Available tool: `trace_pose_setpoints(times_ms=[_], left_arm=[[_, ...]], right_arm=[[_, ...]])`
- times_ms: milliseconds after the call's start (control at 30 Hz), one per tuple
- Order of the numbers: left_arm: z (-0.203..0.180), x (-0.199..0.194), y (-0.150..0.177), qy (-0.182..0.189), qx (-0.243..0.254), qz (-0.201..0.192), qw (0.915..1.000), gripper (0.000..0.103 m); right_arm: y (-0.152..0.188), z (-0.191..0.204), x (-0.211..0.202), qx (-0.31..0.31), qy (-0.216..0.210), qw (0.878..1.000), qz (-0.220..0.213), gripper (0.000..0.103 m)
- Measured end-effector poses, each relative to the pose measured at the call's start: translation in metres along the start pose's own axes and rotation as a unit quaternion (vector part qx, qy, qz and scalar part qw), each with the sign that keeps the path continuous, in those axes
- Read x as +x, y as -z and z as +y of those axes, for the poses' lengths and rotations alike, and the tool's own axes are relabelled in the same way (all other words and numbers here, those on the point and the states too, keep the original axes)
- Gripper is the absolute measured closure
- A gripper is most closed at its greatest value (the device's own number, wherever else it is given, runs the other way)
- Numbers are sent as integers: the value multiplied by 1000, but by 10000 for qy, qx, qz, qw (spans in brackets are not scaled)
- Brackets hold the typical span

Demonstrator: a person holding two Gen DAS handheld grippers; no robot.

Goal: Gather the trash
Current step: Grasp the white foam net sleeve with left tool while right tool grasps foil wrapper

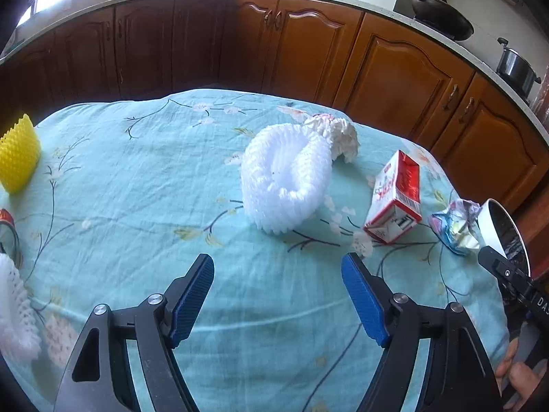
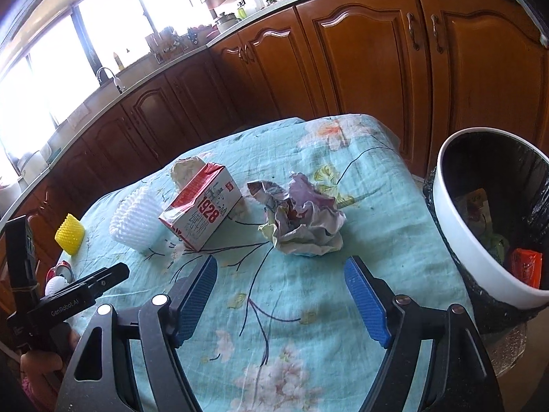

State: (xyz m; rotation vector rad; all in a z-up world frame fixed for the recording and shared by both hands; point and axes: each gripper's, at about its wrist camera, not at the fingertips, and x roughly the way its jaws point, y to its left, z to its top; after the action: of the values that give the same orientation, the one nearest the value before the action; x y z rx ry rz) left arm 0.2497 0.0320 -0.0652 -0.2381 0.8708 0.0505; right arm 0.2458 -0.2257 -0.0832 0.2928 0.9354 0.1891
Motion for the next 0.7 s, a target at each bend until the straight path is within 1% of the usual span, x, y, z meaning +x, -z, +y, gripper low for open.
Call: trace_pose_setpoints(times_ms=[167, 300, 333, 367, 400, 433, 467, 500, 533, 567, 633, 700], left_arm=[[0, 16, -22, -83, -57, -106, 9999, 27], [-2, 27, -29, -54, -116, -110, 9999, 28], [-2, 29, -30, -55, -108, -104, 9999, 31], [-2, 32, -30, -48, -94, -102, 9999, 42], [-3, 34, -29, -3, -69, -78, 9999, 49], [-4, 35, -28, 37, -54, -39, 10000, 60], [-4, 35, -27, 64, -48, -22, 10000, 66], [-5, 34, -25, 85, -35, -31, 10000, 68], [-5, 32, -24, 112, -22, -35, 9999, 73], [-6, 27, -22, 150, -19, -37, 9999, 76], [-7, 20, -17, 256, -39, -31, 9997, 77], [-10, 8, -10, 364, -30, -59, 9993, 78]], right_arm=[[-15, -5, 17, 16, 59, 10000, 56, 24], [-22, -10, 31, 94, 45, 9998, 157, 25], [-23, -11, 34, 95, 58, 9998, 165, 25], [-24, -11, 36, 95, 63, 9998, 187, 26], [-24, -11, 37, 95, 45, 9997, 205, 36], [-23, -10, 37, 82, 58, 9997, 212, 54], [-22, -10, 36, 73, 96, 9997, 203, 61], [-21, -10, 33, 83, 113, 9998, 159, 67], [-20, -11, 31, 83, 95, 9998, 130, 73], [-20, -11, 28, 69, 87, 9999, 121, 76], [-17, -11, 21, 43, 60, 9999, 86, 82], [-13, -10, 13, 12, 32, 10000, 62, 103]])
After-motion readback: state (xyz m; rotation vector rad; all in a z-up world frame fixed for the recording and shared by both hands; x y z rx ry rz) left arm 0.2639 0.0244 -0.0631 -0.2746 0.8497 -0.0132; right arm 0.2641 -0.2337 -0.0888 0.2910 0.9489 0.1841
